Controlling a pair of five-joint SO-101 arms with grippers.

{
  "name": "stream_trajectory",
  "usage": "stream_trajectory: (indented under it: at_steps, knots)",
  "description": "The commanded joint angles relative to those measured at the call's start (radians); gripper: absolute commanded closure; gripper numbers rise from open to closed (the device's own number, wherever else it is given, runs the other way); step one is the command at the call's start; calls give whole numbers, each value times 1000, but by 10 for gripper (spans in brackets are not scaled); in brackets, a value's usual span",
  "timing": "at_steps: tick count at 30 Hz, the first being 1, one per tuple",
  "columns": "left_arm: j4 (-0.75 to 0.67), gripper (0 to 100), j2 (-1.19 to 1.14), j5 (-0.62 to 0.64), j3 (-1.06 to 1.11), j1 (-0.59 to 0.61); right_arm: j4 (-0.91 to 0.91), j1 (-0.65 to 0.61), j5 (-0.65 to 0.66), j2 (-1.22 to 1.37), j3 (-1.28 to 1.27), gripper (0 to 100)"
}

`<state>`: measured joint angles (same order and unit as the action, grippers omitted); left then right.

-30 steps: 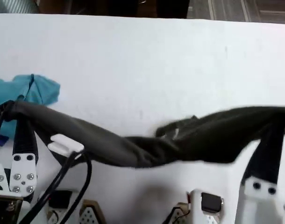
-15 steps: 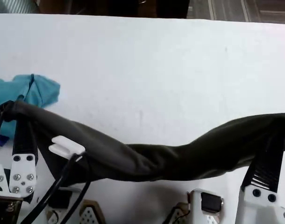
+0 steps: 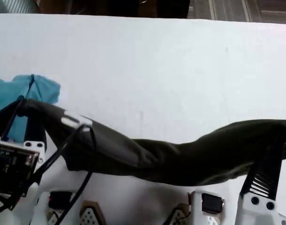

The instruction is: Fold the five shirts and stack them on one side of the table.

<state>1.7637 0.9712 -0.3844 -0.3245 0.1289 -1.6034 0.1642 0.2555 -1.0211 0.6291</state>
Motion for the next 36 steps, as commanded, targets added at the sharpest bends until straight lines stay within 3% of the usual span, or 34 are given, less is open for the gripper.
stream_trajectory:
  at_steps: [1, 6, 11, 24, 36]
  knots:
    - [-3, 974, 2, 11, 2, 35, 5, 1, 0, 44, -40, 979]
    - [-8, 974, 2, 52, 2, 170, 35, 59, 0, 59, -84, 978]
    - [-8, 974, 2, 57, 2, 170, 122, 153, 0, 53, -172, 978]
    - [-2, 974, 3, 89, -7, 173, 130, 289, -2, 27, -221, 978]
    - [9, 974, 3, 101, -5, 170, 74, 286, -2, -163, -221, 978]
